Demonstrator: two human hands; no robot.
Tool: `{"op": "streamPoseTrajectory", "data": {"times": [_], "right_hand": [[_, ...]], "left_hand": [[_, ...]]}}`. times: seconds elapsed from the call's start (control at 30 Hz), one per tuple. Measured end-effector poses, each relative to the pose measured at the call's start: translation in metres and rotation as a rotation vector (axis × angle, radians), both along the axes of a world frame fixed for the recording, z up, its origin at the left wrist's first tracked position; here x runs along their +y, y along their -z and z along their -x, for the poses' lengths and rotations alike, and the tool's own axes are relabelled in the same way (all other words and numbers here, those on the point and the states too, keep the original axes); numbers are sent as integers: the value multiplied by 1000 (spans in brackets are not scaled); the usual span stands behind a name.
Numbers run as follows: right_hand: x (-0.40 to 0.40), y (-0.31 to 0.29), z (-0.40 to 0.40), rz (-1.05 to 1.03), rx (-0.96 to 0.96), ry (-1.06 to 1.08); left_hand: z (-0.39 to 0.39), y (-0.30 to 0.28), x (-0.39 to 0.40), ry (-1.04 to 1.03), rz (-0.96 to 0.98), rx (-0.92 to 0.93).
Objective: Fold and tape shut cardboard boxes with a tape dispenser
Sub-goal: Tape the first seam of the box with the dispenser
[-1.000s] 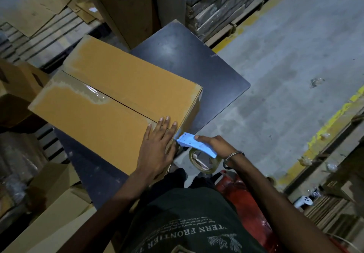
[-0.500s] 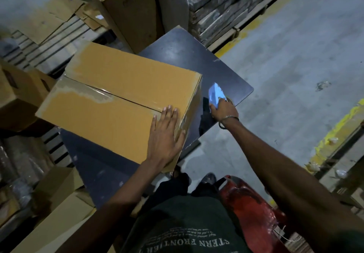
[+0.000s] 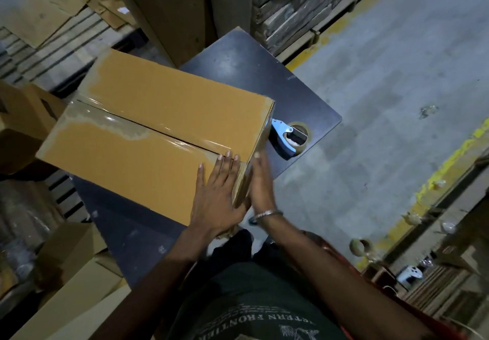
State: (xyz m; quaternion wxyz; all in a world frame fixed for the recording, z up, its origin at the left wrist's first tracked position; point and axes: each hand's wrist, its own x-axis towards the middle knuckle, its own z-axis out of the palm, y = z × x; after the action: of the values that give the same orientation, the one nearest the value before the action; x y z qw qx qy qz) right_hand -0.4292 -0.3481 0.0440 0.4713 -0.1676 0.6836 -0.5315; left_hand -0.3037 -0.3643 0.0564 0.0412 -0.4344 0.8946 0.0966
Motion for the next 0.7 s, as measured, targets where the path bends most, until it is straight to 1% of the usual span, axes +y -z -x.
{"op": "streamPoseTrajectory", "data": {"times": [0.03, 0.07, 0.17, 0.23, 0.3, 0.33, 0.4, 0.47, 0.57, 0.6, 0.7], "right_hand": [[2, -2, -19, -20, -97, -13], [3, -6, -32, -55, -120, -41], [15, -10, -40, -82, -55, -215], [25, -10, -32, -94, -92, -284], [28, -16, -25, -107, -163, -208], [26, -21, -23, -103, -146, -148], [15, -31, -26, -45, -16, -90], [1, -31, -34, -8, 108, -65], [-16, -14, -39, -37, 155, -5], [-17, -8, -37, -52, 170, -5], [-14, -8, -32, -79, 209, 2]], "left_hand": [[-4, 0, -3, 37, -3, -17], [-9, 0, -7, 88, -11, -19], [-33, -3, -26, 225, -153, 98], [-43, -6, -35, 261, -213, 130], [-45, -7, -38, 277, -184, 120], [-45, -8, -36, 282, -144, 109], [-42, -11, -29, 290, -65, 78], [-40, -11, -22, 278, -48, 78], [-48, -10, -22, 258, -36, 98], [-51, -13, -29, 277, -28, 116], [-55, -25, -57, 301, -38, 277]]}}
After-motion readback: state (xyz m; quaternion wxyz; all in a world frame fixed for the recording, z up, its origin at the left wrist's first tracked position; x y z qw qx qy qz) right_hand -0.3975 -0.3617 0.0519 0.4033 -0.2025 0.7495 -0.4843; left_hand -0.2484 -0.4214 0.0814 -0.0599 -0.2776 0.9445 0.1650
